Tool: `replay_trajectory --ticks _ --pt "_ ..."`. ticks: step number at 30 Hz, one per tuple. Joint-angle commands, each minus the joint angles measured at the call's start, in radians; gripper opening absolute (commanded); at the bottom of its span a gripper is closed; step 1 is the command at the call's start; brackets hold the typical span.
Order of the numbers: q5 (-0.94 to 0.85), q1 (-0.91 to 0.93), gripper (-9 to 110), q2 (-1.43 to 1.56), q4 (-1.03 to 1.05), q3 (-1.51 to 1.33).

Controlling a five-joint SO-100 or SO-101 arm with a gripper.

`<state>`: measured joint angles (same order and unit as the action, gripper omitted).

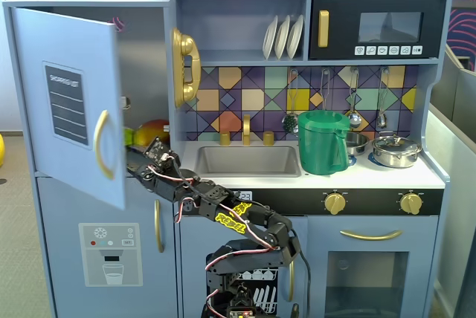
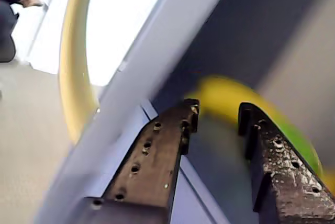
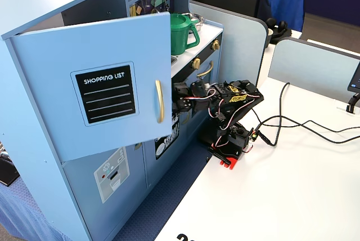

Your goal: Open the left cabinet door

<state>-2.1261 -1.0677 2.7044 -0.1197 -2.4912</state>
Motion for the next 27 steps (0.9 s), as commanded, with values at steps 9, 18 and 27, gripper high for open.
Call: replay_trajectory --ticks 9,18,27 --pt "-0.043 -0.095 0 -0.044 -0.107 0.011" --pt "-0.066 -0.137 0 -0.046 -0.141 -0.025" --pt "0.287 0.589 0 0.037 0.255 -0.023"
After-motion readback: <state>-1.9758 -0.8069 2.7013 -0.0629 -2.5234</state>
